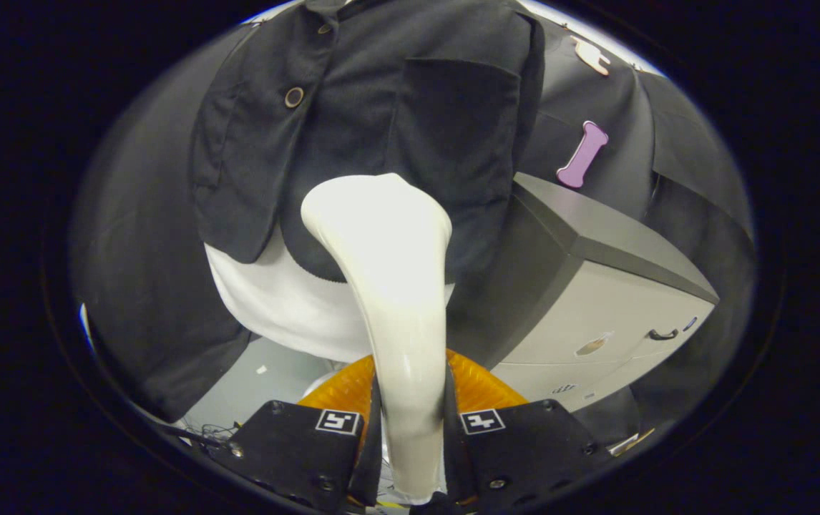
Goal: Iron the clothes twice with a garment steamer, once on the left side and once on the right side.
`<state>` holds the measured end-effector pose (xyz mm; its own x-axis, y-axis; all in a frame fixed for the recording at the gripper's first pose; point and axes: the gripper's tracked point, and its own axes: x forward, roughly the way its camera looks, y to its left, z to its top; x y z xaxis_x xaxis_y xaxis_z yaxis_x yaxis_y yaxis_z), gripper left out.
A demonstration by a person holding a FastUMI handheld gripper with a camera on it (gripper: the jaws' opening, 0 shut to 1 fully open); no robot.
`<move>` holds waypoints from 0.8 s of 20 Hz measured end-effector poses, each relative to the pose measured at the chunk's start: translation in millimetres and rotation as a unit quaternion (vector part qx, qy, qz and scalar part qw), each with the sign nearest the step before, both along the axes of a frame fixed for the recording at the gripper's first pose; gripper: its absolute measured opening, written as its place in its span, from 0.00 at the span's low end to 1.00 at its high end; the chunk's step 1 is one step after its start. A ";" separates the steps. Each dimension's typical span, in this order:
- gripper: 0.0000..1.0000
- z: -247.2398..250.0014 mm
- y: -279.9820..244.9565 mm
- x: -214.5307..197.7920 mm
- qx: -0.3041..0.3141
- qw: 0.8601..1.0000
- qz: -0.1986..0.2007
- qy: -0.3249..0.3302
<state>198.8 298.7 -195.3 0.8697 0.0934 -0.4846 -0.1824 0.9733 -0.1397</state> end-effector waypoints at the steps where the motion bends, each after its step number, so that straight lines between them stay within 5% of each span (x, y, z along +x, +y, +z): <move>1: 0.38 10.2 -1.0 -2.2 0.008 1.000 -0.002 -0.005; 8: 0.38 146.4 -2.6 -22.7 0.066 0.992 0.015 -0.104; 16: 0.38 309.6 37.7 -60.5 0.122 0.966 0.048 -0.223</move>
<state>138.3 336.4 114.3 0.9686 0.2480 -0.0182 -0.2480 0.9688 0.0058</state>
